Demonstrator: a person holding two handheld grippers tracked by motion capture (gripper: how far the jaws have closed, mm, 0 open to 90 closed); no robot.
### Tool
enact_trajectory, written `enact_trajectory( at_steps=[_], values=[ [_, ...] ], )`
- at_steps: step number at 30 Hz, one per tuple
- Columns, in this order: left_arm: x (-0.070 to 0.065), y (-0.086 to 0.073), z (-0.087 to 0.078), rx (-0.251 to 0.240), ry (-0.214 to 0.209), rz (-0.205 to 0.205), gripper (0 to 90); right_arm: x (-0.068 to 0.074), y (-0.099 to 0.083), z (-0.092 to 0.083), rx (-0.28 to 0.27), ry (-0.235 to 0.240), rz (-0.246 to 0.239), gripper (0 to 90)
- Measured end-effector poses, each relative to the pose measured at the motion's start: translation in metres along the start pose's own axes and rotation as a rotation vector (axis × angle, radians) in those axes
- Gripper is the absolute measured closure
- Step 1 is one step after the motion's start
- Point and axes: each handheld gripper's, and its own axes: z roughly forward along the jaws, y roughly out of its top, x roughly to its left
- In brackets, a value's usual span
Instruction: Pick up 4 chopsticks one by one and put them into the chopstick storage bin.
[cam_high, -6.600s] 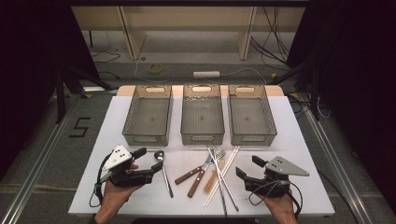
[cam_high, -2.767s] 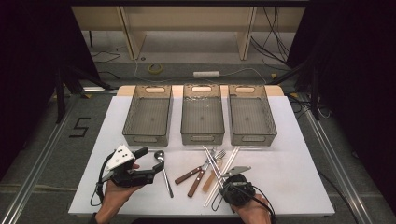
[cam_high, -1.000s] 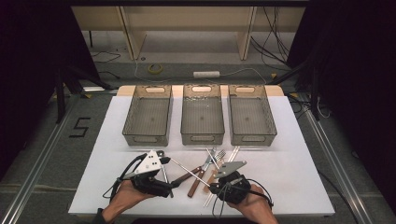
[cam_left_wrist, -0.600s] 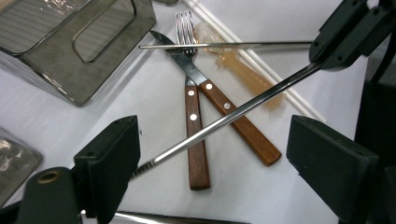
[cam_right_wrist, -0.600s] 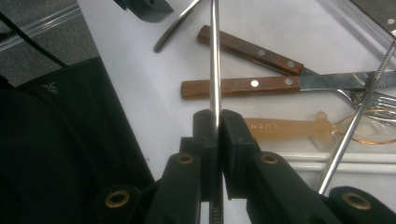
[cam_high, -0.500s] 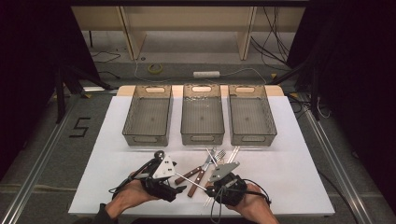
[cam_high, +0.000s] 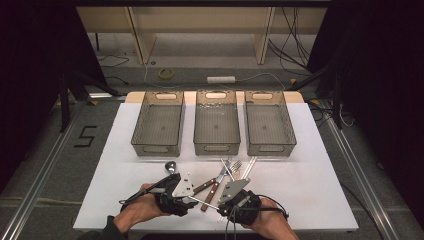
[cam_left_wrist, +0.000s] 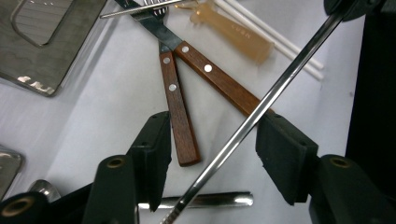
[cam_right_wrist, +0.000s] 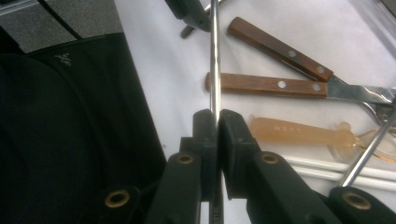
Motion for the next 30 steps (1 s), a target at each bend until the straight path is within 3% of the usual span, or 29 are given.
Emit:
enact_trajectory(
  at_steps=[5, 9, 15, 17, 20, 21, 23, 26, 30],
  values=[
    [-0.001, 0.0, 0.0, 0.01, -0.023, 0.036, 63.1, -0.001, -0.001, -0.001, 0.001, 0.01, -0.011, 85.7],
    [-0.002, 0.0, -0.001, 0.021, -0.05, 0.057, 67.3, -0.001, -0.002, -0.001, 0.002, 0.02, -0.023, 85.6],
    [-0.007, 0.002, -0.003, 0.046, -0.075, 0.138, 74.8, -0.007, -0.008, -0.003, -0.016, 0.054, -0.072, 84.7],
    [-0.011, 0.003, -0.004, 0.063, -0.084, 0.175, 76.7, -0.008, -0.009, -0.003, -0.025, 0.055, -0.068, 83.7],
    [-0.016, 0.006, -0.003, 0.08, -0.129, 0.215, 83.7, -0.014, -0.011, -0.005, -0.043, 0.034, -0.037, 76.9],
    [-0.018, 0.006, -0.002, 0.087, -0.128, 0.202, 85.3, -0.017, -0.011, -0.006, -0.061, 0.016, -0.016, 73.6],
    [-0.017, 0.006, -0.002, 0.1, -0.117, 0.204, 85.5, -0.022, -0.012, -0.011, -0.094, 0.036, 0.039, 65.5],
    [-0.012, 0.006, -0.005, 0.087, -0.096, 0.161, 85.5, -0.026, -0.014, -0.018, -0.176, 0.011, 0.101, 53.3],
    [-0.005, 0.003, -0.009, 0.07, -0.056, 0.098, 85.4, -0.031, -0.018, -0.023, -0.261, -0.011, 0.154, 44.4]
  ],
)
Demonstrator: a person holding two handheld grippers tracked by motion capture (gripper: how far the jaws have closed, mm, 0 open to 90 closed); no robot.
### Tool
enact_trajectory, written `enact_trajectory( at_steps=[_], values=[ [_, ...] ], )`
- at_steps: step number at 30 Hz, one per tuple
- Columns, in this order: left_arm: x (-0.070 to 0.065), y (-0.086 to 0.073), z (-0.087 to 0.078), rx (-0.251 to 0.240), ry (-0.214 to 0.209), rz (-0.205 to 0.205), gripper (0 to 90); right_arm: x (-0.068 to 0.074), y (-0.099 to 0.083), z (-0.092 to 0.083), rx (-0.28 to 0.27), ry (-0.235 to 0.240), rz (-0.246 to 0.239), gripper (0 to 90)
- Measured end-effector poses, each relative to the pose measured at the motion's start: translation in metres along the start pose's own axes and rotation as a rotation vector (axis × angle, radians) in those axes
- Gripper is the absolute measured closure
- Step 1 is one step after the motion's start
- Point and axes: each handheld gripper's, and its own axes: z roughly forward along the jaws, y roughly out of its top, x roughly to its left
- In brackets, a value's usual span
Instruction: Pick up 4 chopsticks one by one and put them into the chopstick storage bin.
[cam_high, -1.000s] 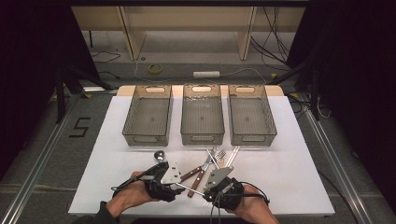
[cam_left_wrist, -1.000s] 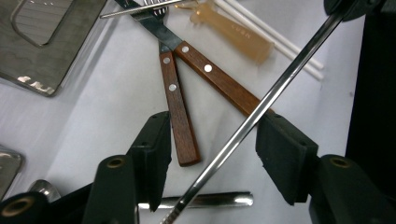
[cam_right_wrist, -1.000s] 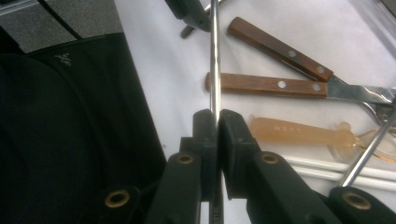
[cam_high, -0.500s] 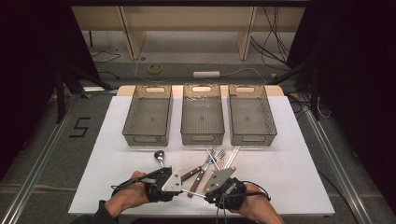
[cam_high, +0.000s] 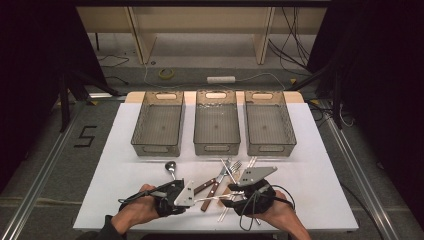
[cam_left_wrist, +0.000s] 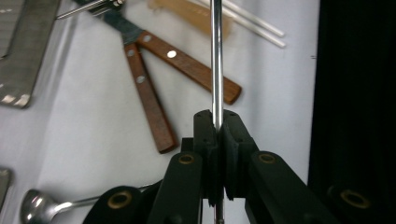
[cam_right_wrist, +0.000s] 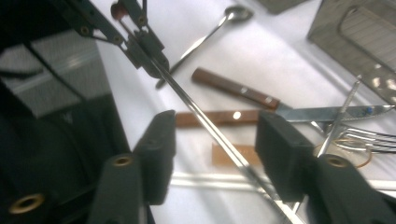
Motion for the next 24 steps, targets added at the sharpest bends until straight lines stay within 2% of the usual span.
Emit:
enact_trajectory(
  at_steps=[3, 5, 7, 10, 12, 16, 19, 20, 24],
  values=[
    [0.007, -0.003, -0.003, -0.014, 0.034, -0.06, 85.3, 0.001, -0.001, -0.004, -0.03, -0.068, 0.008, 38.9],
    [0.012, -0.005, -0.006, -0.033, 0.063, -0.121, 85.3, 0.001, -0.002, -0.006, -0.045, -0.112, 0.025, 37.3],
    [0.019, -0.009, -0.01, -0.053, 0.074, -0.175, 85.3, 0.001, -0.005, -0.009, -0.074, -0.144, 0.036, 36.9],
    [0.029, -0.016, -0.015, -0.096, 0.086, -0.28, 85.3, 0.0, -0.013, -0.012, -0.109, -0.189, 0.07, 35.1],
    [0.035, -0.021, -0.019, -0.11, 0.104, -0.327, 85.3, -0.002, -0.019, -0.014, -0.122, -0.216, 0.096, 34.4],
    [0.044, -0.025, -0.026, -0.166, 0.161, -0.403, 85.3, -0.005, -0.029, -0.02, -0.14, -0.236, 0.143, 33.9],
    [0.051, -0.025, -0.029, -0.181, 0.19, -0.438, 85.3, -0.006, -0.033, -0.021, -0.147, -0.252, 0.158, 33.6],
    [0.054, -0.026, -0.03, -0.177, 0.189, -0.446, 85.3, -0.005, -0.034, -0.021, -0.146, -0.255, 0.161, 33.4],
    [0.071, -0.033, -0.037, -0.201, 0.202, -0.523, 85.3, -0.002, -0.036, -0.022, -0.156, -0.265, 0.16, 33.3]
  ],
)
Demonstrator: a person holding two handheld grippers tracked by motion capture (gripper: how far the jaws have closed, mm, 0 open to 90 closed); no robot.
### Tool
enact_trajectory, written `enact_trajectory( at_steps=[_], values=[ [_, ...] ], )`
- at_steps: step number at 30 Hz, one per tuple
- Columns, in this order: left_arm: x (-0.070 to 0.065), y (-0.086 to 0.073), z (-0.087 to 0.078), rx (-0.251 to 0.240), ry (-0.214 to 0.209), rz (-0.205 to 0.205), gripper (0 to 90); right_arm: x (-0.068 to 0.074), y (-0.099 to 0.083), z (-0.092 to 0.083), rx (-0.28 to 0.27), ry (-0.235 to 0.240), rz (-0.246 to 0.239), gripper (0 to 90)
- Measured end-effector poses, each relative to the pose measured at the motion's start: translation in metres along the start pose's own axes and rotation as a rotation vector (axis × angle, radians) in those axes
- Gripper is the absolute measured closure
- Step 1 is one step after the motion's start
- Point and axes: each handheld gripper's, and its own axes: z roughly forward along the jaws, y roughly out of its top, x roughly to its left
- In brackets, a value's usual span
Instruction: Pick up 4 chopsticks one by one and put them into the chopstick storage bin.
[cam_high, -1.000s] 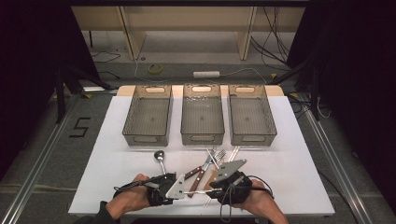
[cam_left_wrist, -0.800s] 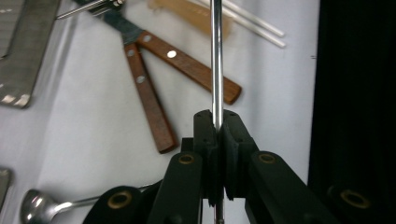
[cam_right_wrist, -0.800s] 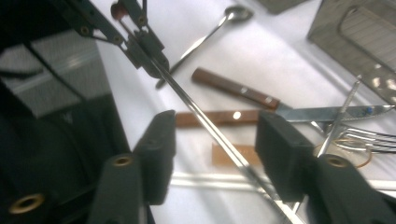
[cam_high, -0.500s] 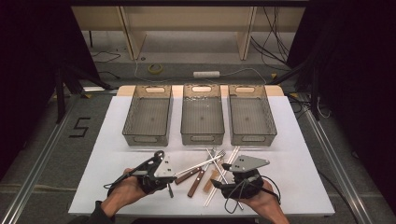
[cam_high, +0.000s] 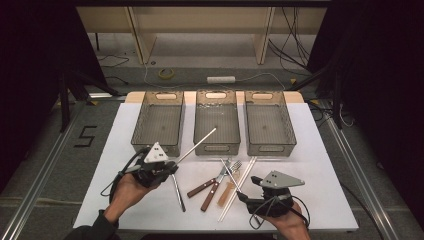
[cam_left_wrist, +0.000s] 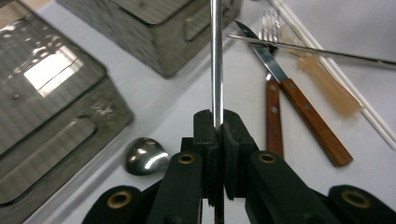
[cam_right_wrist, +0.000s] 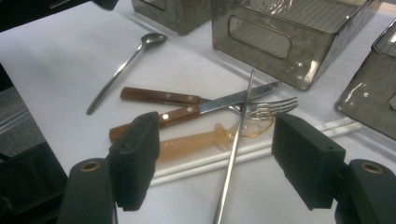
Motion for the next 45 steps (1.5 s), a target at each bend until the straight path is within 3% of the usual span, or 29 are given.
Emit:
enact_trajectory(
  at_steps=[4, 7, 16, 22, 34, 38, 41, 45],
  values=[
    [0.024, 0.007, -0.004, -0.032, 0.028, -0.089, 85.3, 0.002, -0.003, -0.002, -0.008, 0.0, -0.004, 33.1],
    [0.037, 0.012, -0.003, -0.042, 0.07, -0.115, 85.3, 0.005, -0.006, -0.004, -0.005, 0.004, 0.004, 32.9],
    [0.069, 0.022, -0.003, -0.082, 0.114, -0.215, 85.3, 0.011, -0.01, -0.003, 0.002, 0.001, 0.007, 31.8],
    [0.094, 0.027, 0.005, -0.072, 0.15, -0.267, 85.2, 0.01, -0.01, -0.004, -0.009, -0.007, 0.01, 31.8],
    [0.13, 0.031, 0.015, -0.058, 0.23, -0.311, 85.2, 0.012, -0.01, -0.004, -0.015, -0.003, 0.008, 32.0],
    [0.138, 0.03, 0.022, -0.059, 0.25, -0.332, 85.2, 0.014, -0.01, -0.004, -0.011, 0.007, 0.007, 32.0],
    [0.143, 0.028, 0.026, -0.074, 0.239, -0.345, 85.1, 0.013, -0.01, -0.004, -0.011, 0.013, -0.001, 31.4],
    [0.148, 0.026, 0.031, -0.053, 0.261, -0.343, 85.1, 0.013, -0.009, -0.005, -0.023, 0.012, 0.011, 31.1]
  ],
)
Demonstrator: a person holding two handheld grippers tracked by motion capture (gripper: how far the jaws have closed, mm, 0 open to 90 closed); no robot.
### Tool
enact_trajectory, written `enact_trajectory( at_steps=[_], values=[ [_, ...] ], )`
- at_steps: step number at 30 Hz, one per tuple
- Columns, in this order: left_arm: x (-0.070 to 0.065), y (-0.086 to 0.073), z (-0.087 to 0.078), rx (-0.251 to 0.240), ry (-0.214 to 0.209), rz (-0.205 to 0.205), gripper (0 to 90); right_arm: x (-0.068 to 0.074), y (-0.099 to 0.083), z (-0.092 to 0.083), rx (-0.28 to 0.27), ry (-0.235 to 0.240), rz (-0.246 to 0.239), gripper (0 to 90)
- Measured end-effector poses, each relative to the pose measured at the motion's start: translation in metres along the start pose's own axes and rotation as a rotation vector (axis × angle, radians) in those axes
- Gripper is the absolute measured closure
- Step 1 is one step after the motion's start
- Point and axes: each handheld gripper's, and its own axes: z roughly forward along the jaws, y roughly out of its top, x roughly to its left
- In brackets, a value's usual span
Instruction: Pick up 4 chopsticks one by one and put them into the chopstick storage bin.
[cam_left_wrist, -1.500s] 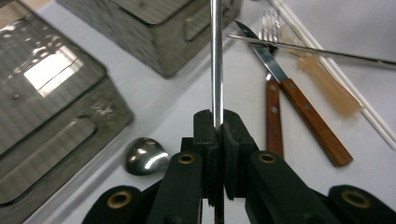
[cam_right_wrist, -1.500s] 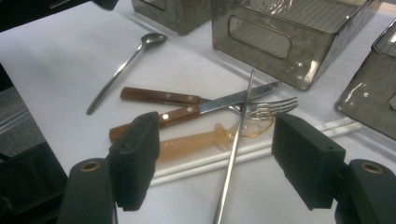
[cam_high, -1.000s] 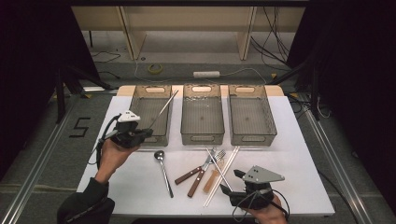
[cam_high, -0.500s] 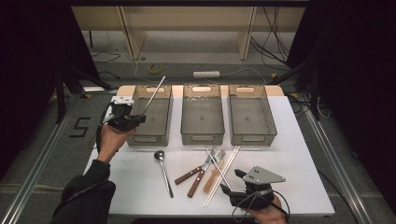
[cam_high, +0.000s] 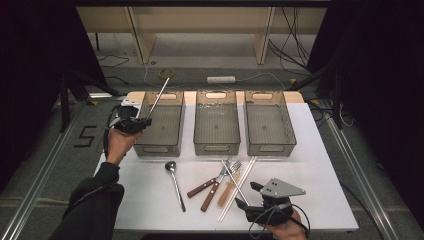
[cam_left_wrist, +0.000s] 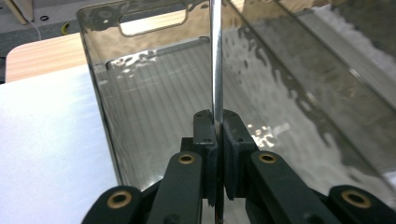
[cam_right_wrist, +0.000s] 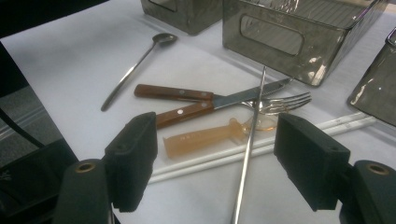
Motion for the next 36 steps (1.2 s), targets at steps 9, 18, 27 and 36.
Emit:
enact_trajectory(
  at_steps=[9, 18, 27, 36],
  values=[
    [0.003, -0.002, 0.009, 0.033, 0.035, 0.011, 85.1, -0.001, 0.0, -0.001, 0.001, 0.001, 0.007, 30.8],
    [0.008, -0.008, 0.016, 0.054, 0.055, -0.04, 84.7, -0.001, 0.001, -0.001, 0.001, 0.002, 0.006, 30.9],
    [0.006, -0.013, 0.016, 0.036, 0.06, -0.077, 69.1, -0.001, 0.001, -0.001, 0.007, 0.004, 0.01, 30.9],
    [-0.009, -0.019, -0.003, -0.016, -0.033, -0.131, 41.1, -0.003, 0.0, -0.001, 0.022, -0.011, 0.019, 30.9]
  ],
)
